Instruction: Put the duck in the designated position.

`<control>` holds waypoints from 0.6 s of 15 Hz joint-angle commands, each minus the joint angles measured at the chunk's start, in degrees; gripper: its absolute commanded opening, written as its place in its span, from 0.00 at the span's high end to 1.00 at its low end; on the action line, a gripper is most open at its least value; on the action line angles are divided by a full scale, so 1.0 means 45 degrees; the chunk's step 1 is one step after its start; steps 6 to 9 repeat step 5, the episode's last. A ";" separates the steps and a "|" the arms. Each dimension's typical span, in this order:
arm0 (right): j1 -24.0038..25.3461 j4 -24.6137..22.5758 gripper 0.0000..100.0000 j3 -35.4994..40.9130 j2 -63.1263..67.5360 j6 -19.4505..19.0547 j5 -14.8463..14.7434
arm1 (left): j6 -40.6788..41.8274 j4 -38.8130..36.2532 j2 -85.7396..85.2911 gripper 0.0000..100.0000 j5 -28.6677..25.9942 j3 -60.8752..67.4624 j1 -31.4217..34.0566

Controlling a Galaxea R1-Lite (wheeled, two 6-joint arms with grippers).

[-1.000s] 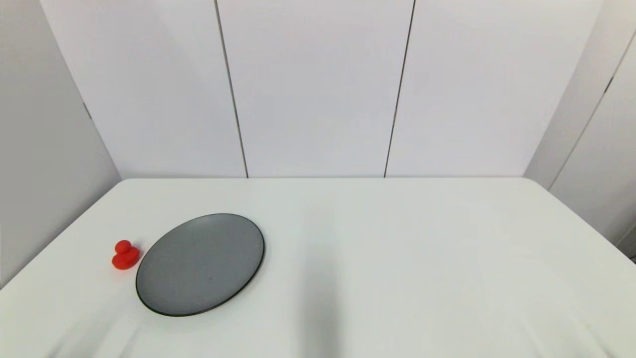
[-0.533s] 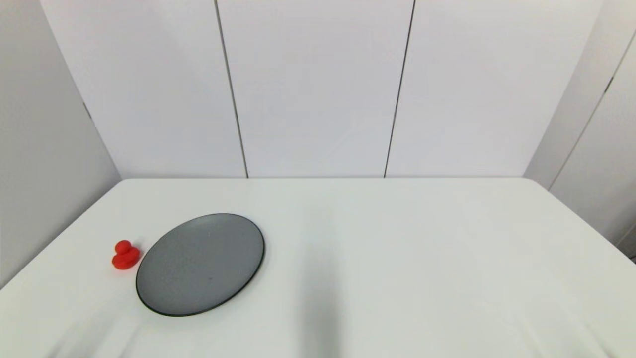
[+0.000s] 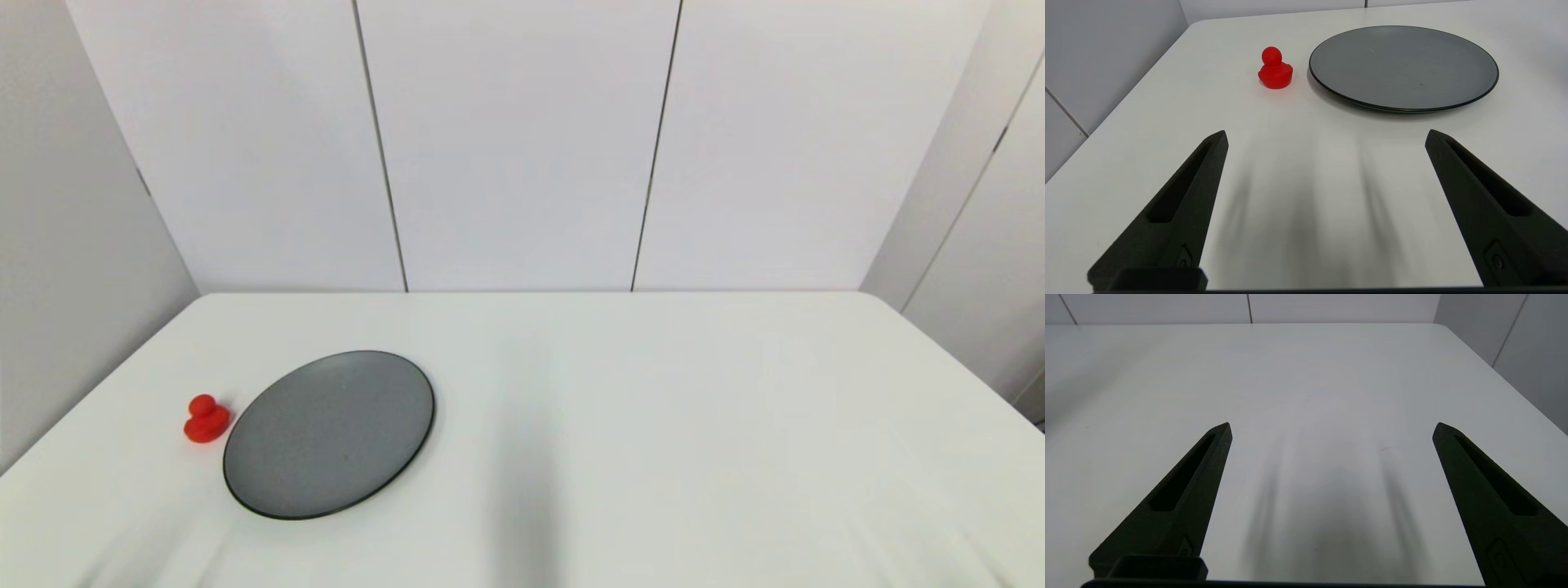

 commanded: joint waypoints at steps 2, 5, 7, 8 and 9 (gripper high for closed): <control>0.0004 -0.0034 0.00 0.0000 0.0016 0.0025 0.0020 | 0.0006 0.0002 0.0016 0.00 -0.0007 0.0000 0.0006; 0.0004 -0.0034 0.00 0.0000 0.0016 0.0044 0.0020 | 0.0006 0.0002 0.0016 0.00 -0.0007 0.0000 0.0006; 0.0004 -0.0034 0.00 0.0000 0.0016 0.0044 0.0020 | 0.0006 0.0002 0.0016 0.00 -0.0007 0.0000 0.0006; 0.0004 -0.0034 0.00 0.0000 0.0016 0.0044 0.0020 | 0.0006 0.0002 0.0016 0.00 -0.0007 0.0000 0.0006; 0.0004 -0.0034 0.00 0.0000 0.0016 0.0044 0.0020 | 0.0006 0.0002 0.0016 0.00 -0.0007 0.0000 0.0006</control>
